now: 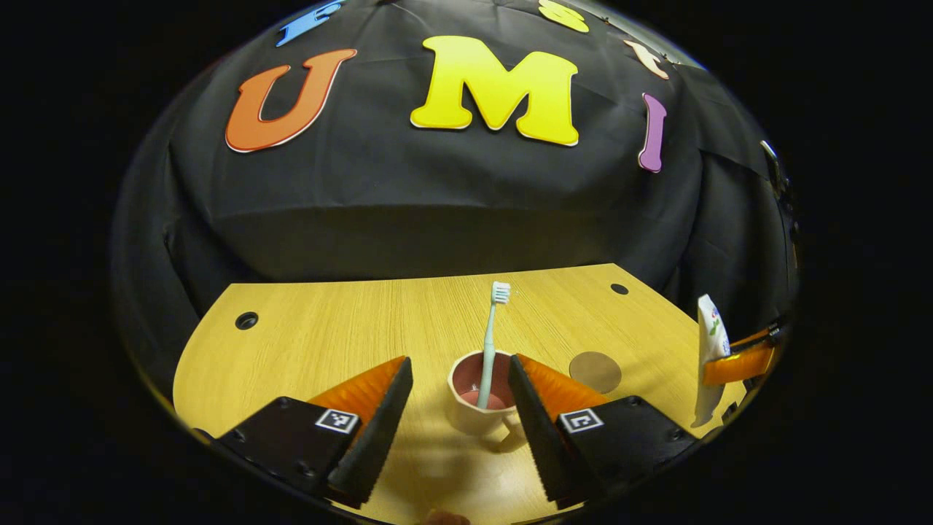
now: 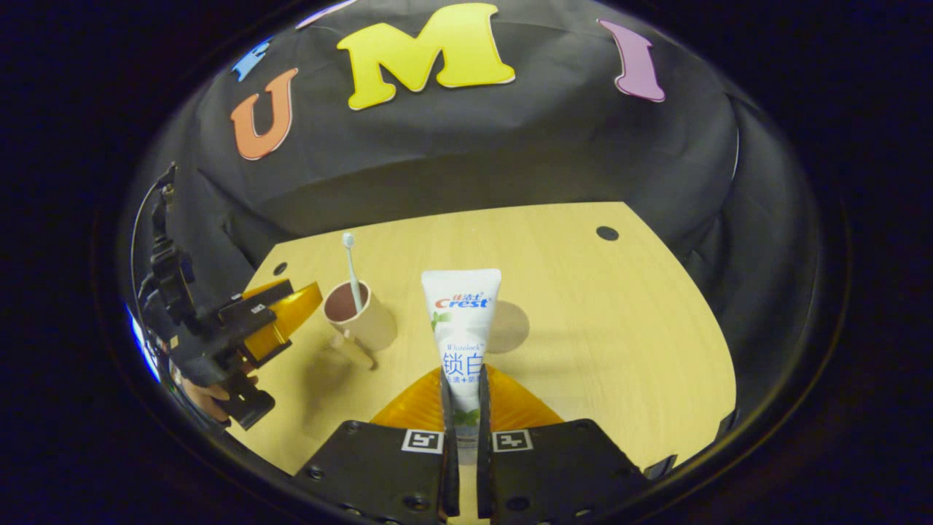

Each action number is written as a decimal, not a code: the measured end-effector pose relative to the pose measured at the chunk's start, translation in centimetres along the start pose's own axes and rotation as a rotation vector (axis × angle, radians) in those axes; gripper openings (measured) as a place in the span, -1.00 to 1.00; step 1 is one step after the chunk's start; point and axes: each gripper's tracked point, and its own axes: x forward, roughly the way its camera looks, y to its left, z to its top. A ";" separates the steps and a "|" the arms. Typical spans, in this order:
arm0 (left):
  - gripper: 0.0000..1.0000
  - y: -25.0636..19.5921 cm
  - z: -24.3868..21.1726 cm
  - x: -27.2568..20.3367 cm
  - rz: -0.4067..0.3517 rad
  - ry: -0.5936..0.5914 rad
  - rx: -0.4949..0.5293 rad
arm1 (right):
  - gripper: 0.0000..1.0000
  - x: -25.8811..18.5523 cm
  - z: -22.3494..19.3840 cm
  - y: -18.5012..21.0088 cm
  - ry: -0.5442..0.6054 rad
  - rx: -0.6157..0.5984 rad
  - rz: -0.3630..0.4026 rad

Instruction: Put the toothbrush and toothpaste on the desktop into the cup, then pick up the cup and place it on the coaster on the desktop.

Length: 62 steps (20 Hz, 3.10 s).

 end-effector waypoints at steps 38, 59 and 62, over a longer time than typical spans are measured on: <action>0.95 6.1 -6.4 -9.6 0.208 0.120 -0.077 | -0.82 9.8 8.5 15.3 -0.432 -0.148 0.413; 0.95 5.8 -7.3 -9.4 0.187 0.139 -0.124 | -0.10 8.1 4.3 13.3 -0.277 -0.288 0.319; 0.94 4.6 -6.3 -8.9 0.169 0.122 -0.117 | 0.36 6.2 4.9 12.0 -0.289 -0.275 0.304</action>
